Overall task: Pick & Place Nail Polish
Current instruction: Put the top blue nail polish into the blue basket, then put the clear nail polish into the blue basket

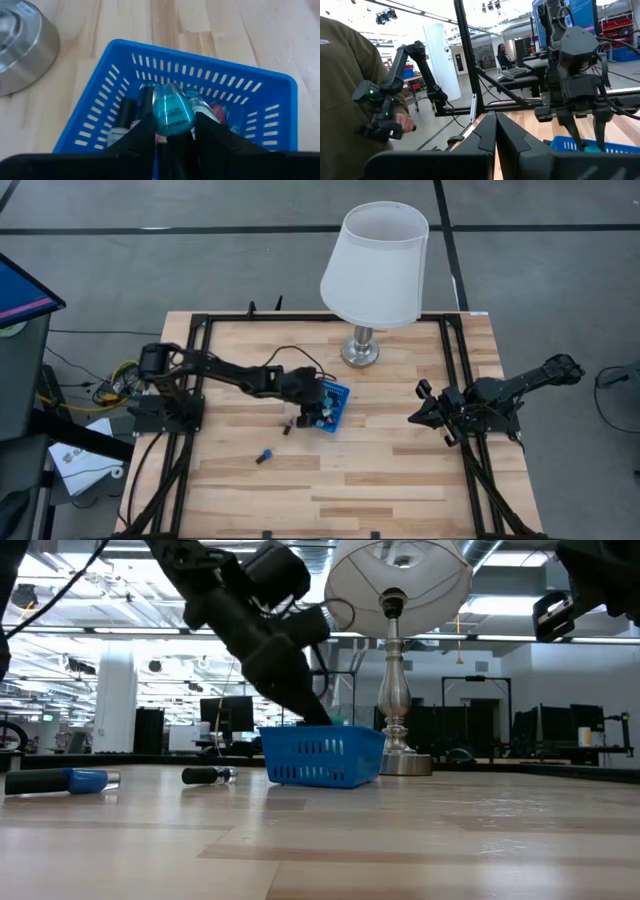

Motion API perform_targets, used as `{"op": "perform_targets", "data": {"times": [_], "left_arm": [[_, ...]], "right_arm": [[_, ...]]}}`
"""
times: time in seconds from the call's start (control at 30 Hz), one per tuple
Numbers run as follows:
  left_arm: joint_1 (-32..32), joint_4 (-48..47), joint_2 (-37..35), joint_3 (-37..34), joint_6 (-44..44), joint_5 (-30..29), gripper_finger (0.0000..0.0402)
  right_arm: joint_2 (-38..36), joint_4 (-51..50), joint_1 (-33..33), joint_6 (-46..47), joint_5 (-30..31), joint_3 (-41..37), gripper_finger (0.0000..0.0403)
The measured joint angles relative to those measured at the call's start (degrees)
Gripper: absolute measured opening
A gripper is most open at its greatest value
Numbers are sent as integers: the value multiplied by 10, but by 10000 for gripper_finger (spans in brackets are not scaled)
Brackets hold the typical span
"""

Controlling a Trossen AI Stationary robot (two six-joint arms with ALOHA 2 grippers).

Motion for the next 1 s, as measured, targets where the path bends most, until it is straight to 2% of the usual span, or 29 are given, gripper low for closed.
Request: {"op": "perform_targets", "data": {"times": [0.07,0.13,0.33,0.4,0.5,0.6,0.73,0.87,1.0], "left_arm": [[0,4,8,2,-1,3,104],[0,3,12,3,-1,-4,127],[0,0,-1,2,-11,-37,255],[-1,-23,-28,2,-45,-45,292],[-11,-82,-88,3,-121,-93,327],[-36,-137,-152,-10,-183,-134,336],[-93,-178,-221,-56,-274,-210,324],[-150,-180,-237,-107,-357,-260,308],[-184,-178,-212,-135,-406,-290,301]], "right_arm": [[0,-2,0,0,0,0,0],[0,-2,0,0,0,0,0],[0,-2,0,0,0,0,0],[0,-2,0,0,0,0,0],[0,-2,0,0,0,0,0],[0,-2,0,0,0,0,0],[0,-2,0,0,0,0,0],[0,-4,0,0,0,0,0],[0,-6,0,0,0,0,0]]}}
